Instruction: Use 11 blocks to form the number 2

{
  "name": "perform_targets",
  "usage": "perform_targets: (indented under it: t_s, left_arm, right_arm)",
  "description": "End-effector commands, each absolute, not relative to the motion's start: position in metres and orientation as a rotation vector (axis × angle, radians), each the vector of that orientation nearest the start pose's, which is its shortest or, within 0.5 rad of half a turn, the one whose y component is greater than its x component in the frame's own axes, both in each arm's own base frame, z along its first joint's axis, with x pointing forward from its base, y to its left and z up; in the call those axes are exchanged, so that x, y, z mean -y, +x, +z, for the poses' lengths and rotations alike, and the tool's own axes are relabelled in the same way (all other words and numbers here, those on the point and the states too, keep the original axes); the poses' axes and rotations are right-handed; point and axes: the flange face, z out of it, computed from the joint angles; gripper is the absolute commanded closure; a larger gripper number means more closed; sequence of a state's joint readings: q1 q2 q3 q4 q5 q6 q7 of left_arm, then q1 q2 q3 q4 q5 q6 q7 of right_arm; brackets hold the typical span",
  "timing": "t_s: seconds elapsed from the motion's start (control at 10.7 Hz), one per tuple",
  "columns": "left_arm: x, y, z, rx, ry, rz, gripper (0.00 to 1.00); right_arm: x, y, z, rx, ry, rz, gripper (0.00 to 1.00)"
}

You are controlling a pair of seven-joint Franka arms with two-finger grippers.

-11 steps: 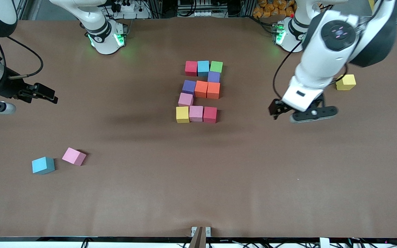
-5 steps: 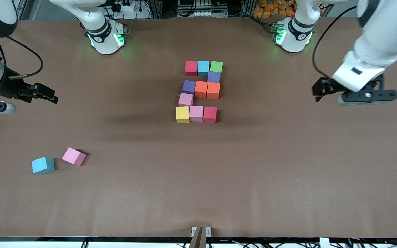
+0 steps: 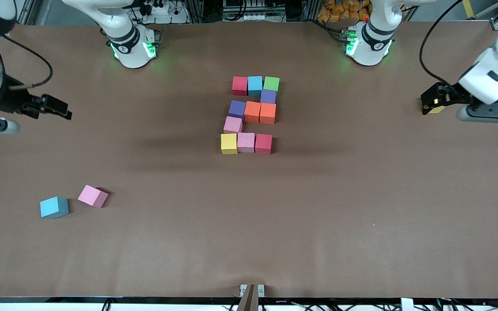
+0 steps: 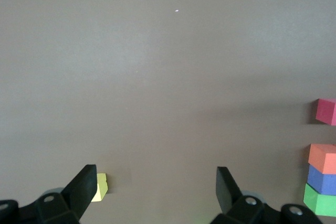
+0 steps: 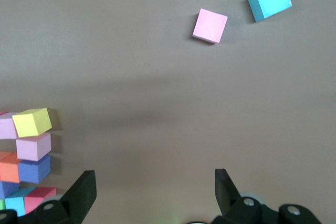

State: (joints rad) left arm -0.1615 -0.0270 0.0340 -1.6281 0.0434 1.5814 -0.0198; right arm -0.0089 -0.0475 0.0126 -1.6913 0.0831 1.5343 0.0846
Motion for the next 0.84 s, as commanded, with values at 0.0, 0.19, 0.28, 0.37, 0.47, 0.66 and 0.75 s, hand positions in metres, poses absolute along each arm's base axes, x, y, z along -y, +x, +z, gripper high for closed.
perform_targets:
  t_s: [0.0,0.19,0.28,0.37,0.47,0.66,0.75]
  left_arm:
    - [0.0645,0.5376,0.6411,-0.181,-3.113,-0.014,0.00]
    - [0.0676,0.5386,0.6441,-0.160,-3.109,-0.013,0.00]
    - [0.0705,0.5396,0.6458,-0.127,-3.112,-0.018,0.00]
    - [0.0690,0.5404,0.6458,-0.099,-3.113,-0.021,0.00]
    - [0.0682,0.5401,0.6473,-0.098,-3.115,-0.025,0.00]
    - [0.0651,0.5400,0.6475,-0.104,-3.118,-0.025,0.00]
    - [0.0651,0.5400,0.6475,-0.104,-3.118,-0.025,0.00]
  right_arm:
    - [-0.0099,0.5073,0.6187,-0.154,-3.079,0.147,0.00]
    - [-0.0073,0.5074,0.6171,-0.154,-3.080,0.153,0.00]
    - [-0.0081,0.5074,0.6171,-0.151,-3.080,0.154,0.00]
    - [-0.0071,0.5079,0.6163,-0.154,-3.081,0.156,0.00]
    - [-0.0071,0.5089,0.6149,-0.154,-3.081,0.158,0.00]
    - [-0.0056,0.5120,0.6122,-0.151,-3.093,0.155,0.00]
    - [-0.0053,0.5117,0.6120,-0.146,-3.096,0.160,0.00]
